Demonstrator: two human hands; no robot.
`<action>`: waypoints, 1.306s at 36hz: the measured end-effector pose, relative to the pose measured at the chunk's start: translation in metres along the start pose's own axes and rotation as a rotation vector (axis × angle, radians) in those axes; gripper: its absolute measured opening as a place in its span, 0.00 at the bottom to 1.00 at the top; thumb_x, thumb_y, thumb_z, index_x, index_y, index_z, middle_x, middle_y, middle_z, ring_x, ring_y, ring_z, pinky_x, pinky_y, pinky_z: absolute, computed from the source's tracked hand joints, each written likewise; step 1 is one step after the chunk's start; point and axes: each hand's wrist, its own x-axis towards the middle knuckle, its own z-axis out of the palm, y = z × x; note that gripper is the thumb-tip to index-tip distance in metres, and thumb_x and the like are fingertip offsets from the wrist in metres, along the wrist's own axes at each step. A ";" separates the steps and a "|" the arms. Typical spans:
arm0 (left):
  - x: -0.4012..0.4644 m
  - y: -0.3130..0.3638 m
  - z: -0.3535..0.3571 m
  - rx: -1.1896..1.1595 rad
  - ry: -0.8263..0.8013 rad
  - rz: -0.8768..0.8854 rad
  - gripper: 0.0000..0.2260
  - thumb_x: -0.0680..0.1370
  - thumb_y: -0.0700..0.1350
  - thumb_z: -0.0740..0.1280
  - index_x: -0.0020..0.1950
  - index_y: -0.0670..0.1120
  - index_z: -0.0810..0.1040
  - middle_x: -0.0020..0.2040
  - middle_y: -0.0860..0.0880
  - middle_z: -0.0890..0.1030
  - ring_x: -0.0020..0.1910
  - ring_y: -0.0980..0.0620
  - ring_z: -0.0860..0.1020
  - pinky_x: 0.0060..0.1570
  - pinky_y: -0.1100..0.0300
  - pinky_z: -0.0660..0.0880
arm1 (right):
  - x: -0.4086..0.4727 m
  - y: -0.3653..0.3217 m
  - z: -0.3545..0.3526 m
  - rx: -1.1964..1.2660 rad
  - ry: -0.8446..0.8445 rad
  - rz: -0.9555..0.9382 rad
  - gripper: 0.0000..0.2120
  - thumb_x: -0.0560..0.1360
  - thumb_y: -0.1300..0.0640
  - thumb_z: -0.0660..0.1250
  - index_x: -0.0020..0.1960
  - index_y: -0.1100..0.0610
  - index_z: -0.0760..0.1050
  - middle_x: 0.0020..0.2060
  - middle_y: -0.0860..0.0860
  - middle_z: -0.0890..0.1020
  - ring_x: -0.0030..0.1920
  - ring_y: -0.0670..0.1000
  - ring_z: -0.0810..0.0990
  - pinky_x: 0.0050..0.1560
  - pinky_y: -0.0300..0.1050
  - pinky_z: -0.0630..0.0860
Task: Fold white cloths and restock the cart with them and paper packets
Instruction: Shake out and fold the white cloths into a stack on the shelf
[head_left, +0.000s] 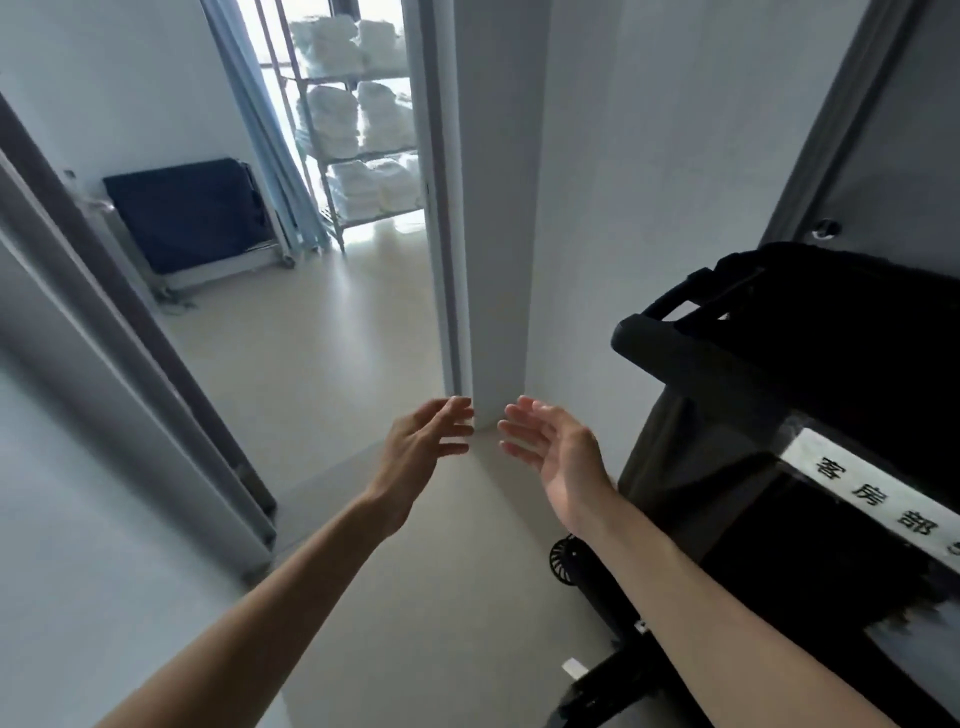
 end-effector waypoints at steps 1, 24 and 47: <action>0.000 -0.002 -0.003 0.007 0.013 -0.003 0.12 0.84 0.44 0.60 0.61 0.40 0.79 0.59 0.37 0.81 0.59 0.38 0.79 0.62 0.44 0.76 | 0.004 0.002 0.005 0.041 0.002 0.020 0.13 0.81 0.59 0.60 0.62 0.63 0.76 0.57 0.60 0.82 0.58 0.60 0.81 0.60 0.57 0.78; 0.079 0.015 -0.110 -0.008 0.388 0.092 0.16 0.85 0.50 0.55 0.65 0.44 0.76 0.60 0.45 0.81 0.58 0.48 0.81 0.58 0.51 0.78 | 0.116 0.015 0.129 -0.003 -0.274 0.129 0.13 0.81 0.59 0.58 0.59 0.61 0.78 0.56 0.58 0.83 0.56 0.56 0.83 0.57 0.53 0.80; 0.303 0.036 -0.248 -0.281 0.103 0.029 0.19 0.85 0.53 0.55 0.65 0.42 0.77 0.58 0.45 0.84 0.58 0.48 0.82 0.61 0.48 0.77 | 0.285 0.048 0.299 0.044 -0.135 0.023 0.13 0.81 0.59 0.59 0.59 0.62 0.78 0.53 0.58 0.85 0.55 0.58 0.84 0.56 0.53 0.80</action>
